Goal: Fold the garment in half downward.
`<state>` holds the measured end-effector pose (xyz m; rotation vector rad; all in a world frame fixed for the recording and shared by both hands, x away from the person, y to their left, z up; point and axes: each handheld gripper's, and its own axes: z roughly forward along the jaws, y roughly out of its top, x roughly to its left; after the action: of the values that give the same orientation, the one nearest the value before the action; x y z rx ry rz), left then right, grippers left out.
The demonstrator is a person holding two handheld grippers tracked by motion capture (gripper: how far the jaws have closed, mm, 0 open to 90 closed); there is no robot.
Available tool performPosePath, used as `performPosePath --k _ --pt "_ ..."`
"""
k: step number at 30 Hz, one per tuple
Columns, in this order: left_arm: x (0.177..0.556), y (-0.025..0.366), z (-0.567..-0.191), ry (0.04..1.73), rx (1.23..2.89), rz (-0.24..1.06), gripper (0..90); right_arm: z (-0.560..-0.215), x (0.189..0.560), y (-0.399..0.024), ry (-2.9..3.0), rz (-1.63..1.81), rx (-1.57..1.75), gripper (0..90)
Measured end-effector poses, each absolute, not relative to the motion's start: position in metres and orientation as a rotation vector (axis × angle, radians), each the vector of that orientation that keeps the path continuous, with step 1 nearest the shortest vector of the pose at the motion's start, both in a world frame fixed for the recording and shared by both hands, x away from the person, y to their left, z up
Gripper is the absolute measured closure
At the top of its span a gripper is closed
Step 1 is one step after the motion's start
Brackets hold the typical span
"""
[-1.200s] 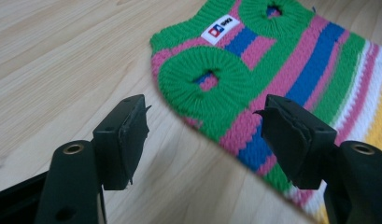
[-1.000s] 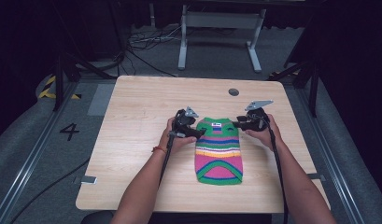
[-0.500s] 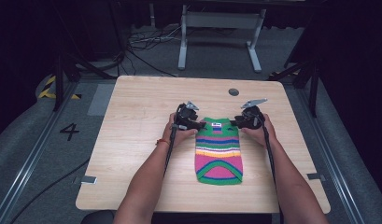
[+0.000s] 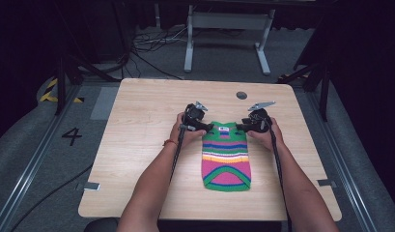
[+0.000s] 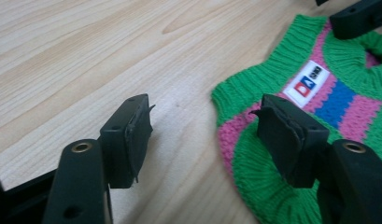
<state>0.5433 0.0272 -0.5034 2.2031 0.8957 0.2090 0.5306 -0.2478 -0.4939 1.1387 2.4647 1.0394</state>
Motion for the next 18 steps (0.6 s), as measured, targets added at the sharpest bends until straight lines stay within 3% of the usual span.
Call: performPosePath --k 7,11,12,13,14,15,16,18 --pt "0.5429 0.0196 -0.5021 0.823 2.244 0.184 46.8 -0.4956 0.5342 -0.2425 2.499 1.007 1.120 52.4" --pt "0.5414 0.0199 -0.5000 0.793 2.265 0.145 64.1 -0.4972 0.5346 -0.2427 2.529 1.034 1.156 52.9" --pt "0.5417 0.0207 -0.4999 0.777 2.265 0.113 68.0 -0.4967 0.5341 -0.2423 2.548 1.042 1.148 58.7" --pt "0.5417 0.0207 -0.4999 0.777 2.265 0.113 71.3 -0.4967 0.5341 -0.2423 2.548 1.042 1.148 58.7" --pt "0.5417 0.0209 -0.5007 0.771 2.255 0.091 74.2 -0.4957 0.5332 -0.2404 2.567 1.035 1.141 66.4" --pt "0.5417 0.0209 -0.5007 0.771 2.255 0.091 75.7 -0.4957 0.5332 -0.2404 2.567 1.035 1.141 66.4" --pt "0.5421 0.0213 -0.5012 0.769 2.247 0.079 77.9 -0.4950 0.5328 -0.2388 2.593 1.033 1.122 75.1" --pt "0.5420 0.0214 -0.5007 0.766 2.253 0.083 78.9 -0.4948 0.5330 -0.2386 2.603 1.034 1.119 76.8"
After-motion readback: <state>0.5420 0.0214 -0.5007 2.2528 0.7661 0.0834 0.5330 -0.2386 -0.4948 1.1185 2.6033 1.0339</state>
